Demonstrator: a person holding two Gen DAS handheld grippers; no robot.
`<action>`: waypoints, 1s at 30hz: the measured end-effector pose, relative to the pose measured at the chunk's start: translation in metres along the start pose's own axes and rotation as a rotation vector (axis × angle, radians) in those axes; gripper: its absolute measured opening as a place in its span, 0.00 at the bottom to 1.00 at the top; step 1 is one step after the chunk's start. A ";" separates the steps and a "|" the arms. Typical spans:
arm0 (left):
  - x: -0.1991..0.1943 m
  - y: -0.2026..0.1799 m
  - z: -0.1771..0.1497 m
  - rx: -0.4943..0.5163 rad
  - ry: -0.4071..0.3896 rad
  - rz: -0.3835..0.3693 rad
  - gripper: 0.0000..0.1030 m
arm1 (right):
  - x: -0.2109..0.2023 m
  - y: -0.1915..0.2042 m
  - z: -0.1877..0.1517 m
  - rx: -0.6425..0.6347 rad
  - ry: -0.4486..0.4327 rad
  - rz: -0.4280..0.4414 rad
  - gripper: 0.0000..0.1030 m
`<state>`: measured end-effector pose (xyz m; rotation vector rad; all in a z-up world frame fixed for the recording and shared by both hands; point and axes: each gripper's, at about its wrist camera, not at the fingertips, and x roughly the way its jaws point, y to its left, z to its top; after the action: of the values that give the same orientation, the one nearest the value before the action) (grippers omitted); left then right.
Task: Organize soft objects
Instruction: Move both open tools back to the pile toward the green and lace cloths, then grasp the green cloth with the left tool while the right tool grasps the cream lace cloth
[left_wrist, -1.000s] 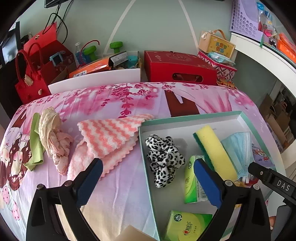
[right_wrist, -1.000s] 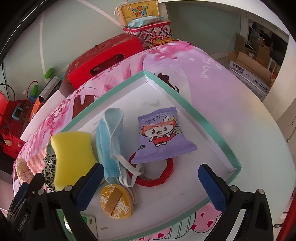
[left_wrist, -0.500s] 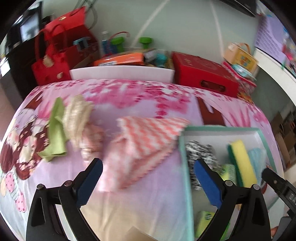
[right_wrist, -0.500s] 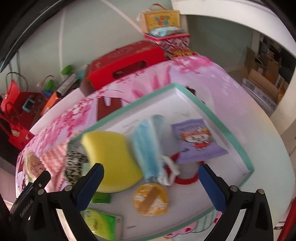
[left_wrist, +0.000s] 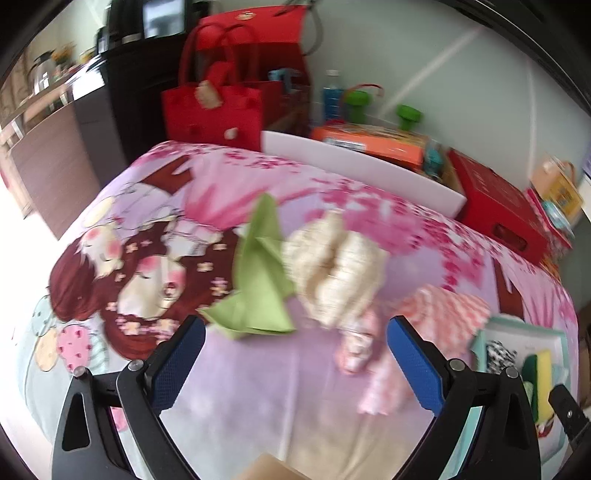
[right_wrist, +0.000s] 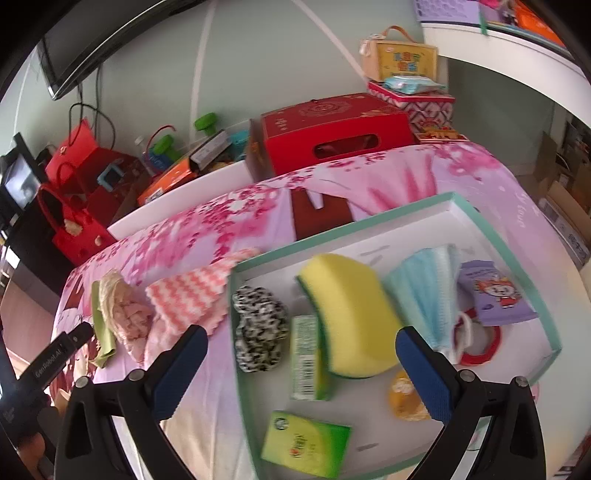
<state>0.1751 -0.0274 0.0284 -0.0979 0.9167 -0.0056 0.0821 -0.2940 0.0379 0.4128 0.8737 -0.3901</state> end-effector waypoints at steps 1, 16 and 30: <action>0.000 0.010 0.002 -0.017 -0.002 0.011 0.96 | 0.001 0.006 -0.001 -0.010 0.001 0.003 1.00; 0.003 0.088 0.017 -0.182 -0.003 0.072 0.96 | 0.013 0.092 -0.016 -0.161 0.017 0.112 1.00; 0.046 0.105 0.020 -0.228 0.062 -0.013 0.96 | 0.049 0.146 -0.020 -0.247 0.060 0.189 0.81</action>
<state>0.2150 0.0769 -0.0057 -0.3168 0.9760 0.0842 0.1685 -0.1666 0.0148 0.2758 0.9199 -0.0939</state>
